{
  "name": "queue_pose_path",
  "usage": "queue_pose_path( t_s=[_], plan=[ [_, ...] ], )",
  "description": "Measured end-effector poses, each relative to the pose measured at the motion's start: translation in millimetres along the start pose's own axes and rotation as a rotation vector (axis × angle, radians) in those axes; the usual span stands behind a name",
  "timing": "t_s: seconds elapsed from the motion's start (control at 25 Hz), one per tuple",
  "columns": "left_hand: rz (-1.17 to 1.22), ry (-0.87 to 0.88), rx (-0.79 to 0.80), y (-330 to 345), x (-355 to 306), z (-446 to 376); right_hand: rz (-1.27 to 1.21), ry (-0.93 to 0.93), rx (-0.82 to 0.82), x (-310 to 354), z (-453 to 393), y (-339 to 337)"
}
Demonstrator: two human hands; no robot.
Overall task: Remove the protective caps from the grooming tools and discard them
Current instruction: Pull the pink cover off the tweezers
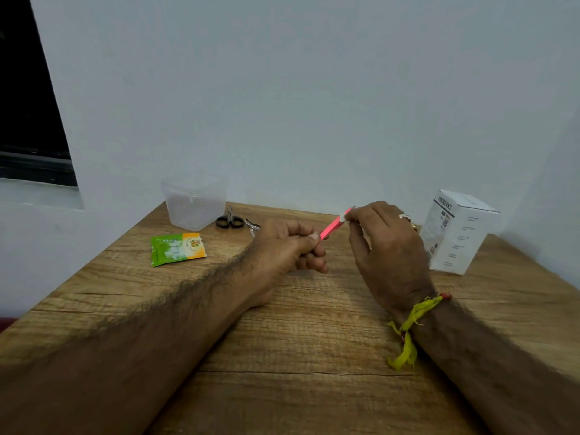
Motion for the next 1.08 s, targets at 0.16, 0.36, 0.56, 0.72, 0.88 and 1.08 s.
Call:
queue_pose_path(
  t_s=[0.16,0.36,0.56,0.72,0.88,1.08],
  plan=[
    [0.031,-0.003,0.001,-1.0,2.0,-1.8,0.005,0.002,-0.011,-0.9,-0.3,-0.6],
    [0.053,-0.015,0.013,-1.0,3.2,-2.7,0.031,0.014,0.015,-3.0,0.3,2.6],
    [0.053,-0.025,0.024,0.9,5.0,-2.6,0.052,-0.007,0.012,-2.3,1.1,3.4],
    [0.082,-0.040,0.026,0.7,6.1,-3.1,0.067,-0.012,0.053,-2.8,3.1,8.9],
    [0.072,-0.048,0.038,1.6,8.0,-4.7,0.070,-0.006,0.093,-4.0,1.7,10.1],
    [0.018,-0.033,0.016,-2.9,7.9,-6.2,0.008,-0.093,0.150,9.5,4.1,14.9]
  ],
)
Point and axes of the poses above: each hand's wrist, its own z-axis away from the middle knuckle, its own y-axis out of the palm, x = y × z, the point moved 10 cm from there along -z, towards the middle knuckle, and after that the axes turned 5 degrees about y, right-handed, at the moved point
